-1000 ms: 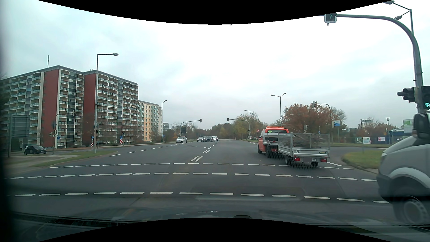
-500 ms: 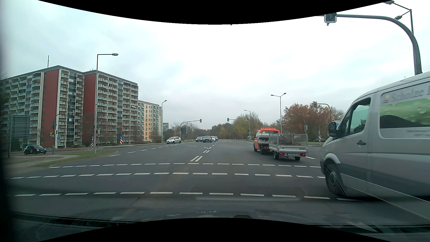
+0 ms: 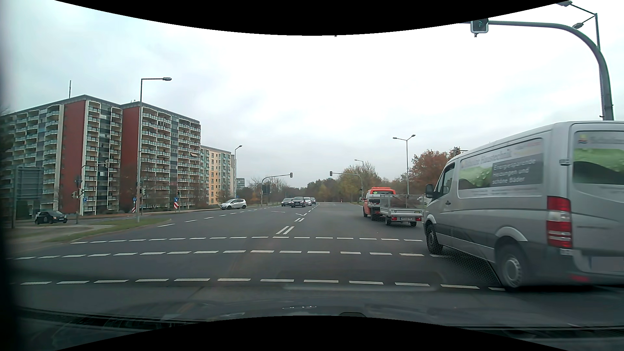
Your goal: Follow the waypoints while adhering to traffic rules and regulations
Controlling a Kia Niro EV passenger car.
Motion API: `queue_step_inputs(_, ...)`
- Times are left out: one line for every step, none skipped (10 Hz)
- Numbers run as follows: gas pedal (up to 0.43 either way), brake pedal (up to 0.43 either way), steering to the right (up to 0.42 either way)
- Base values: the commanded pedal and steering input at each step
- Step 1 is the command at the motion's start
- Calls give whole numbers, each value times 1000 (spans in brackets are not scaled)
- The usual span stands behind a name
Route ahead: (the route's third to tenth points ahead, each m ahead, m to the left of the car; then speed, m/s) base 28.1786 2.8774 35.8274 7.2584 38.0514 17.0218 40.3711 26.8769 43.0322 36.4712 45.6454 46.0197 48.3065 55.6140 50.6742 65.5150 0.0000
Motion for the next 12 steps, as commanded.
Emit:
queue_step_inputs(0,409,-2)
queue_step_inputs(0,409,-3)
queue_step_inputs(0,409,-3)
queue_step_inputs(0,409,-2)
queue_step_inputs(0,409,-3)
queue_step_inputs(0,409,-2)
queue_step_inputs(0,409,-3)
queue_step_inputs(0,409,-3)
queue_step_inputs(0,409,-3)
queue_step_inputs(0,409,-2)
queue_step_inputs(0,409,-2)
queue_step_inputs(0,409,-3)
